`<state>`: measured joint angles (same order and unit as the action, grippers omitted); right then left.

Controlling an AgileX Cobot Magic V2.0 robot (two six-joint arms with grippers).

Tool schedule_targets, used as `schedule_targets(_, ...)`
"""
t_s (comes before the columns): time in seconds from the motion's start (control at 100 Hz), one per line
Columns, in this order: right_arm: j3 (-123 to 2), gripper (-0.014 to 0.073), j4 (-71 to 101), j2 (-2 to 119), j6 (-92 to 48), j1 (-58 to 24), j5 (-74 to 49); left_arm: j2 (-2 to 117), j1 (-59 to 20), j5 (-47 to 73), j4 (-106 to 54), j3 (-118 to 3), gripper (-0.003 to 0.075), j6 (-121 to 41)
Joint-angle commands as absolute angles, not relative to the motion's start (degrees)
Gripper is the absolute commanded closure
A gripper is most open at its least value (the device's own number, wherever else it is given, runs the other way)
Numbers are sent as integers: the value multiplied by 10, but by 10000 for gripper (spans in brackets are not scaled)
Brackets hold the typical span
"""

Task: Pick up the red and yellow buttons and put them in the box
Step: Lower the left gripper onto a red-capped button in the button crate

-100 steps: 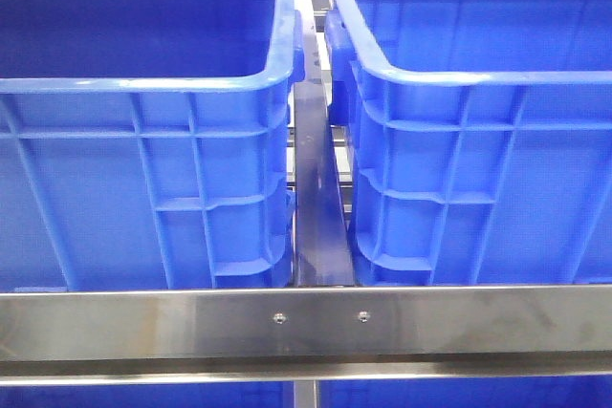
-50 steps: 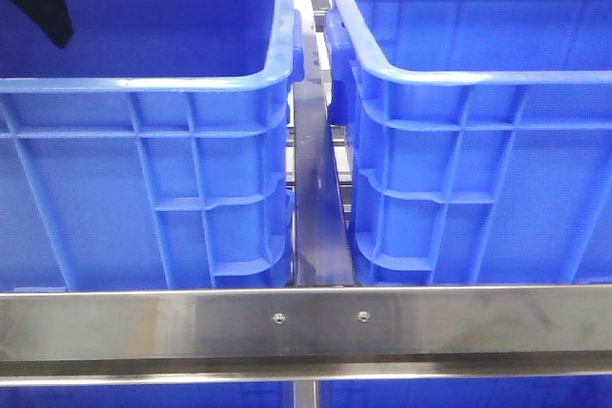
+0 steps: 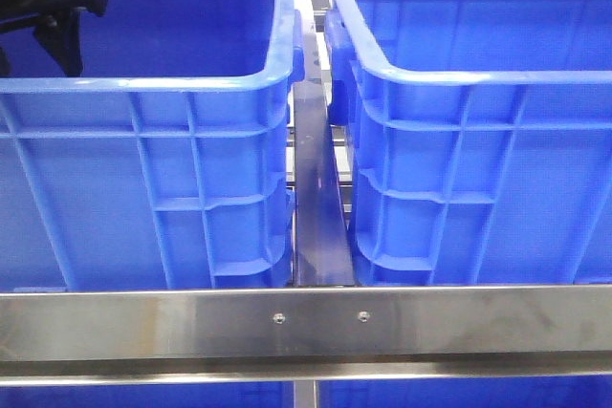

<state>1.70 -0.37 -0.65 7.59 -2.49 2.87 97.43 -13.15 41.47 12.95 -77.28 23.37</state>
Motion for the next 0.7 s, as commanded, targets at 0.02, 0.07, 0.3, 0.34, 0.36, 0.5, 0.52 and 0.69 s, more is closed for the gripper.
schedule_targets(0.02, 16, 662, -5, -18, 72, -23, 78, 961, -136, 381, 143, -792, 289, 249)
schedule_targets(0.07, 16, 662, -5, -18, 72, -23, 78, 966, -136, 379, 143, -792, 289, 250)
schedule_targets(0.3, 16, 662, -5, -18, 72, -23, 78, 983, -127, 372, 150, -792, 289, 265)
schedule_targets(0.34, 16, 662, -5, -18, 72, -23, 78, 983, -125, 367, 150, -792, 289, 265)
schedule_targets(0.36, 16, 662, -5, -18, 72, -23, 78, 983, -125, 365, 150, -792, 289, 265)
schedule_targets(0.5, 16, 662, -5, -18, 72, -23, 78, 983, -123, 355, 152, -792, 289, 265)
schedule_targets(0.52, 16, 662, -5, -18, 72, -23, 78, 983, -123, 353, 152, -792, 289, 265)
schedule_targets(0.69, 16, 662, -5, -18, 72, -23, 78, 983, -123, 335, 152, -792, 289, 265)
